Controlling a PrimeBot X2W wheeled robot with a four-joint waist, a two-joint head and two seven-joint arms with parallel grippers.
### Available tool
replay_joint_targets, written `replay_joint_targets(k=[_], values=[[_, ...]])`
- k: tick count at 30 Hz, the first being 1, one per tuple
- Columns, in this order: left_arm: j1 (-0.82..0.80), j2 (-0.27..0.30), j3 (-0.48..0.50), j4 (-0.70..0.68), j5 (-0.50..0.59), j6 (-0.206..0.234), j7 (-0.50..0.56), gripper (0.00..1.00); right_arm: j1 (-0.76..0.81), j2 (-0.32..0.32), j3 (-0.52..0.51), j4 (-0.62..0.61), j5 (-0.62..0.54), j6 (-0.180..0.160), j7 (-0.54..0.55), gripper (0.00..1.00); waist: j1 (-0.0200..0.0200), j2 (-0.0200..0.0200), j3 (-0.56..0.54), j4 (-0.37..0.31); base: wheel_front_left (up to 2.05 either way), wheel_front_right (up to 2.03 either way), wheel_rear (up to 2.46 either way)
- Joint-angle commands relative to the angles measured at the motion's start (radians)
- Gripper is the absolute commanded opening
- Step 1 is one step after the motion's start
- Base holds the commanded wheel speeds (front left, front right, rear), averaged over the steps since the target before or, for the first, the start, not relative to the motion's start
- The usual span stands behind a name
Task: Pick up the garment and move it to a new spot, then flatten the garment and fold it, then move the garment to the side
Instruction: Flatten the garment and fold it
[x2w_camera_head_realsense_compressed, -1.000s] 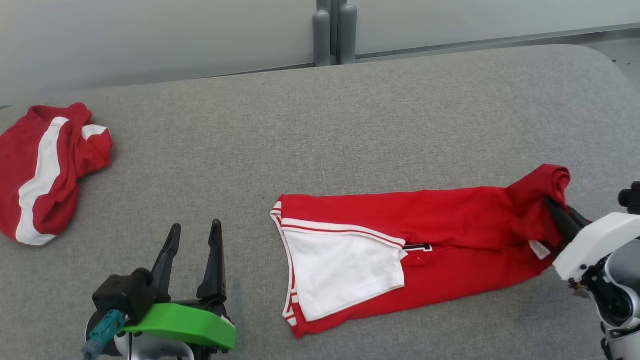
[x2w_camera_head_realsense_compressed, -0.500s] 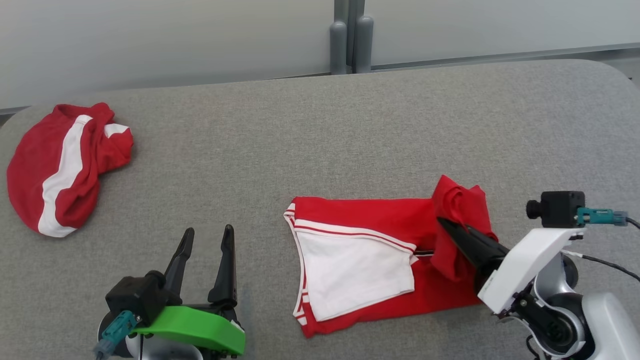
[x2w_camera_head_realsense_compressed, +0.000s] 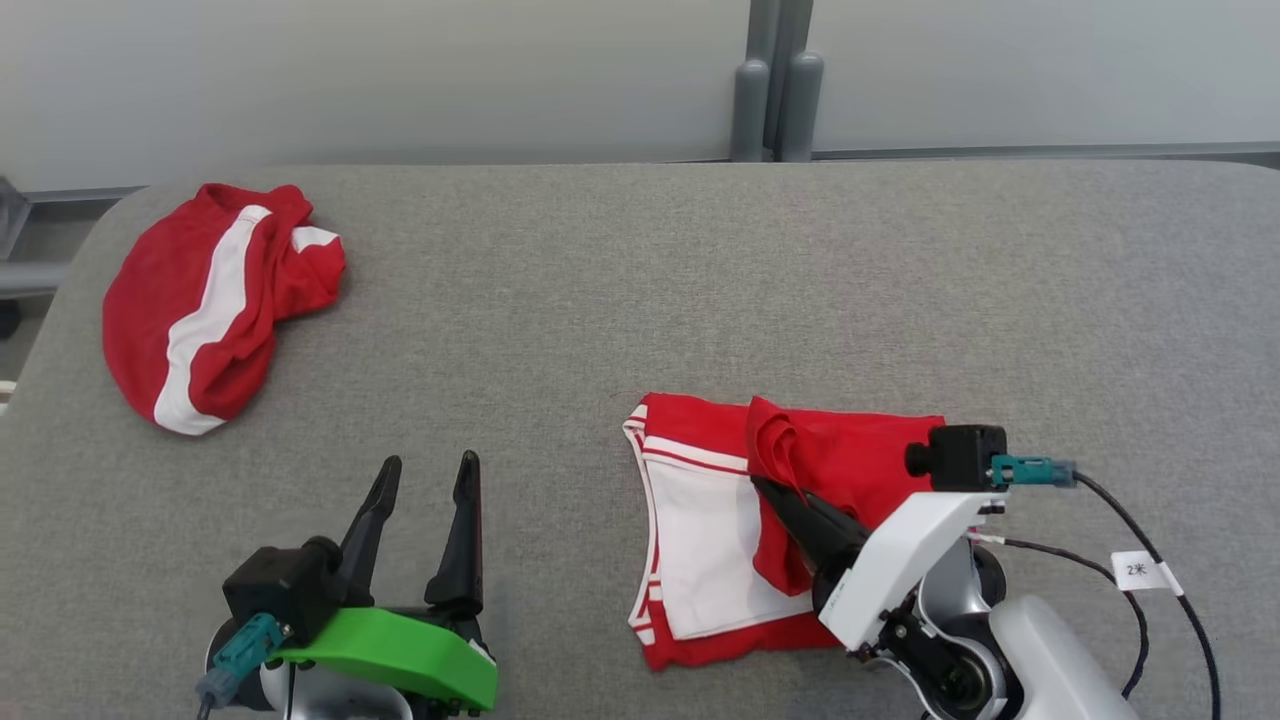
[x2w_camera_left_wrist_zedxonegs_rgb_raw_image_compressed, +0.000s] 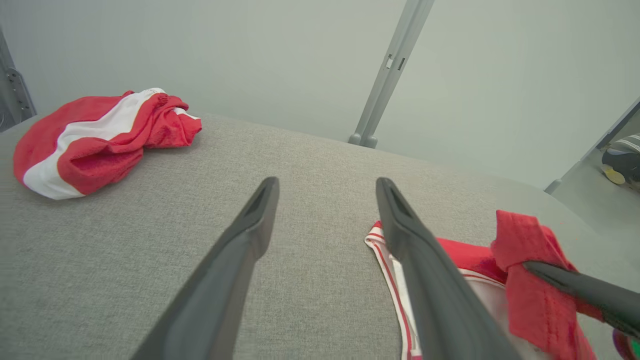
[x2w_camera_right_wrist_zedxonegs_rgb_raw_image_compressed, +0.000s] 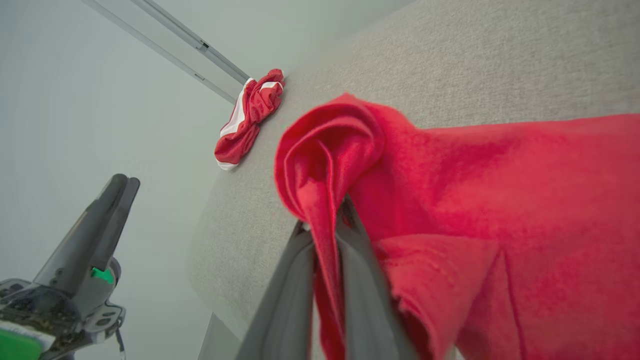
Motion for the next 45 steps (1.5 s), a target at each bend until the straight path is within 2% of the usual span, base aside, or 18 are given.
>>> replay_joint_targets(k=[1, 6, 12, 13, 15, 16, 22, 29, 36, 45], values=[[-0.016, 0.007, 0.000, -0.003, -0.002, 0.000, 0.001, 1.00, -0.018, -0.001, 0.009, 0.027, 0.009, 0.001, -0.024, 0.00, 0.0000, 0.0059, -0.004, 0.019, 0.00, 0.00, 0.00], [-0.017, 0.011, -0.004, -0.008, 0.002, 0.006, 0.008, 1.00, -0.096, 0.000, 0.095, 0.201, 0.075, 0.001, -0.164, 0.00, 0.0000, 0.0059, -0.003, 0.049, 0.00, 0.00, 0.00], [-0.019, 0.004, -0.011, -0.007, 0.002, 0.005, 0.006, 1.00, -0.199, 0.000, 0.185, 0.386, 0.127, 0.001, -0.265, 0.02, 0.0000, 0.0059, 0.003, 0.073, 0.00, 0.00, 0.00], [-0.019, 0.003, -0.013, -0.006, 0.001, 0.006, 0.005, 1.00, -0.215, 0.000, 0.196, 0.420, 0.127, 0.001, -0.279, 0.09, 0.0000, 0.0059, 0.004, 0.076, 0.00, 0.00, 0.00], [-0.019, 0.003, -0.012, -0.005, 0.000, 0.007, 0.003, 1.00, -0.245, 0.000, 0.216, 0.477, 0.124, 0.001, -0.302, 0.33, 0.0000, 0.0059, 0.006, 0.080, 0.00, 0.00, 0.00], [-0.018, 0.003, -0.012, -0.002, -0.003, 0.008, -0.001, 1.00, -0.281, 0.000, 0.245, 0.538, 0.145, 0.001, -0.328, 1.00, 0.0000, 0.0059, 0.008, 0.081, 0.00, 0.00, 0.00], [-0.018, 0.000, -0.013, 0.003, -0.005, 0.012, -0.005, 1.00, -0.328, 0.000, 0.305, 0.550, 0.194, 0.001, -0.368, 1.00, 0.0000, 0.0059, 0.008, 0.067, 0.00, 0.00, 0.00], [-0.014, 0.002, -0.015, 0.003, -0.007, 0.015, -0.008, 1.00, -0.333, 0.000, 0.311, 0.454, 0.229, 0.001, -0.400, 1.00, 0.0000, 0.0059, 0.000, 0.040, 0.00, 0.00, 0.00], [-0.004, 0.007, -0.018, -0.006, -0.007, 0.020, -0.005, 1.00, -0.285, -0.016, 0.165, 0.366, 0.121, 0.001, -0.430, 1.00, 0.0000, 0.0059, -0.004, 0.013, 0.00, 0.00, 0.00], [-0.006, 0.004, -0.029, -0.006, -0.007, 0.021, 0.000, 1.00, -0.190, -0.015, -0.027, 0.260, -0.001, 0.001, -0.379, 1.00, 0.0000, 0.0059, -0.007, -0.007, 0.00, 0.00, 0.00]])
